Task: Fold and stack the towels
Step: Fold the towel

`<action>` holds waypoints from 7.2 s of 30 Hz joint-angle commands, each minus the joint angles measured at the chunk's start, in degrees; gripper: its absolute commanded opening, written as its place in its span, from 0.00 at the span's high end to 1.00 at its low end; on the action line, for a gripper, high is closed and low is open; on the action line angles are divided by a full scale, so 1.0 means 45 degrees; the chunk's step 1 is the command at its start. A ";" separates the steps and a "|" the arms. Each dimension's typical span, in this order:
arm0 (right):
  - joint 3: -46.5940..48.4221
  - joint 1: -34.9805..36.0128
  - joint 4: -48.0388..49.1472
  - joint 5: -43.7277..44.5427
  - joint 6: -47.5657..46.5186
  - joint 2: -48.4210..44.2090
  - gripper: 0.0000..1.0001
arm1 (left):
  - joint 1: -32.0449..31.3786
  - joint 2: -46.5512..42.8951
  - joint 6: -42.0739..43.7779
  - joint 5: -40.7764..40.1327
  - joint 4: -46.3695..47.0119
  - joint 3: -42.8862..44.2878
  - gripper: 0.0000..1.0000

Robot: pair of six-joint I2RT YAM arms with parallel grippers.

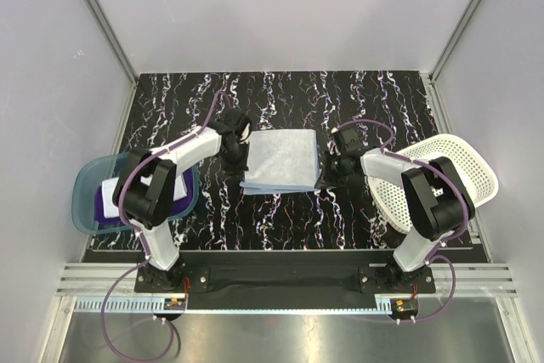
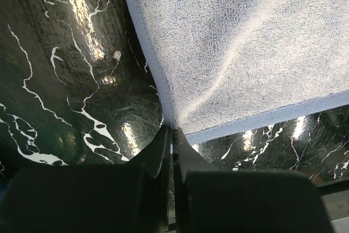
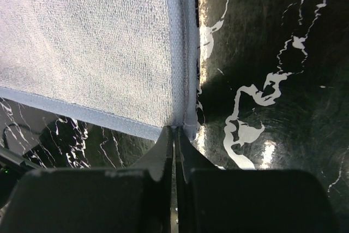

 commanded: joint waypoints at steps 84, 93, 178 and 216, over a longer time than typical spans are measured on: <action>0.1314 0.0596 -0.1612 0.2296 -0.0511 -0.2476 0.64 | 0.1260 0.1475 0.0293 0.2858 0.2437 0.2438 0.54; 0.7725 0.0420 -0.2390 0.1979 -0.2857 0.3598 0.85 | 0.1280 0.2901 0.0488 0.1021 0.1910 0.3357 0.55; 1.8549 -0.3291 -1.1044 -0.7024 -1.1921 1.2157 0.61 | 0.2491 0.7179 0.8633 0.4710 -0.2641 0.9901 0.57; 1.2811 -0.3291 -0.4409 -0.4935 -1.0926 0.6674 1.00 | 0.2374 0.4134 0.6915 0.3931 0.0559 0.7598 1.00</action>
